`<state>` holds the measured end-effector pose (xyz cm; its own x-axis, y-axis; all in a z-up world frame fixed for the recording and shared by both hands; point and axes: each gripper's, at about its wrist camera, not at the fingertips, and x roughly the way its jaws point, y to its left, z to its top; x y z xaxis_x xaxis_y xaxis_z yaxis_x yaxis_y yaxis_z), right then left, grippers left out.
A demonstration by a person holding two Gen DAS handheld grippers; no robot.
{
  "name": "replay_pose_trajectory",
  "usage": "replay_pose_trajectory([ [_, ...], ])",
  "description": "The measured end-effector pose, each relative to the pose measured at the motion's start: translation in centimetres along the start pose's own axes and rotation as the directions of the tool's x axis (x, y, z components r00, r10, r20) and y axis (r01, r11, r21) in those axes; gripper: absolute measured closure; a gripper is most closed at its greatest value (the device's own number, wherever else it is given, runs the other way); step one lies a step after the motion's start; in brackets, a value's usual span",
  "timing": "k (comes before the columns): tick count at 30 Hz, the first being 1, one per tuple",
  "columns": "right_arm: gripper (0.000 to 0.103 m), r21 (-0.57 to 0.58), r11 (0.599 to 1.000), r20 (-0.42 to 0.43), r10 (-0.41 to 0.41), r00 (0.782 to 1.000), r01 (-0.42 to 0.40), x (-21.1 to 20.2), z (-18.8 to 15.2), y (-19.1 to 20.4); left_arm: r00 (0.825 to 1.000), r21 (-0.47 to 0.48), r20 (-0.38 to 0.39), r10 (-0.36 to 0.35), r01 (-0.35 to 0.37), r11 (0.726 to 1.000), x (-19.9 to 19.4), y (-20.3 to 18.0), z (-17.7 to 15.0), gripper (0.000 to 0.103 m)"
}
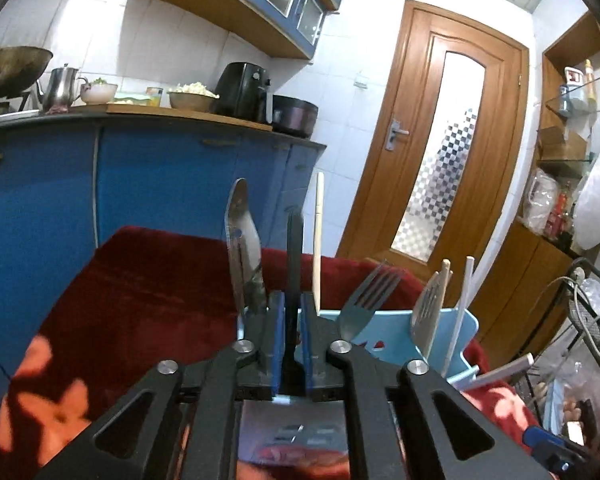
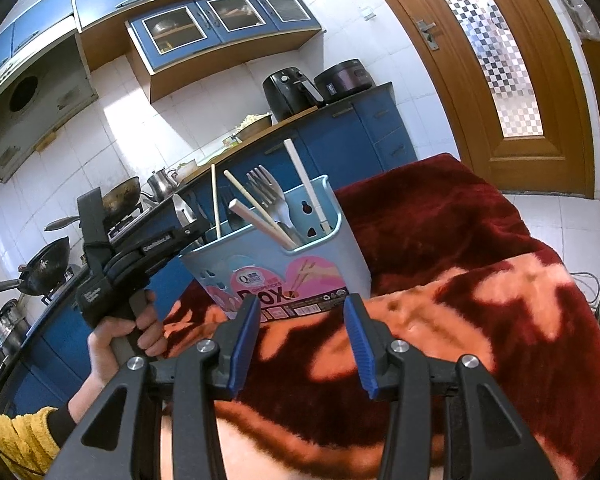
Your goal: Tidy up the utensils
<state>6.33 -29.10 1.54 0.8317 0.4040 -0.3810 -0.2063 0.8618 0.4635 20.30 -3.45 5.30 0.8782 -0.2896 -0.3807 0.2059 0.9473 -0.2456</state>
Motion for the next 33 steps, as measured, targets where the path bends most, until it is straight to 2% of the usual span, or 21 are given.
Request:
replay_pose_trajectory([
  [6,0.056,-0.015,1.0,0.003,-0.012,1.0,0.012,-0.5,0.0,1.0,0.999,0.017,-0.028,-0.02,0.02,1.0,-2.7,0.0,-0.3,0.084],
  [11,0.055,-0.044,0.998,0.01,-0.037,0.999,0.038,-1.2,0.0,2.3,0.998,0.073,-0.058,0.021,-0.016,0.997,-5.9,-0.6,-1.0,0.077],
  [16,0.046,-0.074,0.995,0.016,-0.07,0.997,0.071,-2.1,-0.3,3.6,0.992,0.1,-0.098,0.079,-0.069,0.993,-9.2,-1.0,-2.8,0.059],
  [22,0.026,-0.116,0.987,0.024,-0.105,0.994,0.107,-3.1,-1.4,5.3,0.987,0.108,-0.112,0.119,-0.107,0.988,-12.4,-1.2,-5.6,0.038],
  [24,0.015,-0.133,0.983,0.027,-0.123,0.992,0.126,-3.4,-2.0,5.8,0.986,0.106,-0.118,0.118,-0.106,0.989,-13.3,-1.2,-6.6,0.028],
  [26,0.005,-0.145,0.979,0.031,-0.142,0.989,0.145,-3.7,-2.6,6.1,0.986,0.099,-0.119,0.113,-0.101,0.99,-14.0,-1.2,-7.4,0.027],
  [33,0.0,-0.197,0.958,0.077,-0.196,0.977,0.208,-4.7,-5.3,6.8,0.981,0.119,-0.104,0.161,-0.148,0.982,-15.1,-1.4,-10.5,0.022],
])
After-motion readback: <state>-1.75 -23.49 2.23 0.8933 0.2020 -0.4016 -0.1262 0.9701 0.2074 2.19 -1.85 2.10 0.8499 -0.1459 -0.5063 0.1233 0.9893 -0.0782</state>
